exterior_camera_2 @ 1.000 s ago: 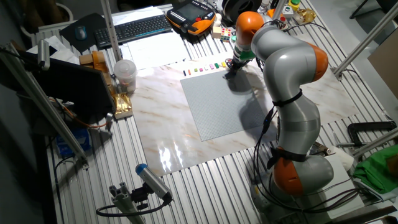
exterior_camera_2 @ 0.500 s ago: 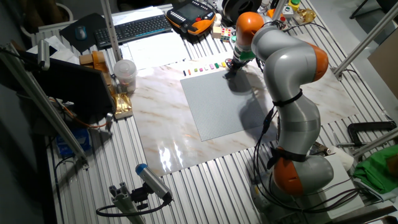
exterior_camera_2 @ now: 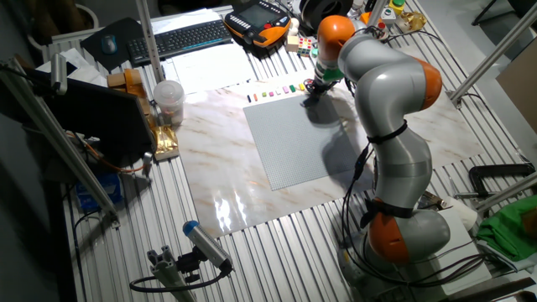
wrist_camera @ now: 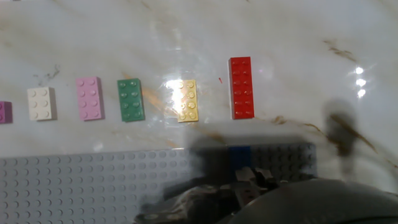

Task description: Build with small Lego blocks

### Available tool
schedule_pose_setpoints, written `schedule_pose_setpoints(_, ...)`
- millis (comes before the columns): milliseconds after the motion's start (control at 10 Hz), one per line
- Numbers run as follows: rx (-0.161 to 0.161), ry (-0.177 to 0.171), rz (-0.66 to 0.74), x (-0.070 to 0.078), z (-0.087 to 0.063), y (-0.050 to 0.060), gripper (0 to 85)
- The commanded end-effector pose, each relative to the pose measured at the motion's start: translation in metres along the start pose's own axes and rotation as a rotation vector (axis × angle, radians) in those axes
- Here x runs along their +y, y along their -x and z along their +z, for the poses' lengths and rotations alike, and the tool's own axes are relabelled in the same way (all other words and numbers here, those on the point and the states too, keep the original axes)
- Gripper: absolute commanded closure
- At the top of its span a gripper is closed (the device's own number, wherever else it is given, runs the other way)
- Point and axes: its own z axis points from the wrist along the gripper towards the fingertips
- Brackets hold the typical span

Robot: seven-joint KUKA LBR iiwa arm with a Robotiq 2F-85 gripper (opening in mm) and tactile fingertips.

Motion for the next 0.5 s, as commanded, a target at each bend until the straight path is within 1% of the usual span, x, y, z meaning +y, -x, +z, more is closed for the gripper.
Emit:
schedule_pose_setpoints(0,-0.005,0.002,0.001,-0.001,-0.004,0.002,84.3)
schedule_pose_setpoints(200,-0.004,0.008,0.009,-0.004,-0.017,0.000,84.3)
schedule_pose_setpoints(400,0.007,0.009,0.015,-0.005,-0.040,0.002,84.3)
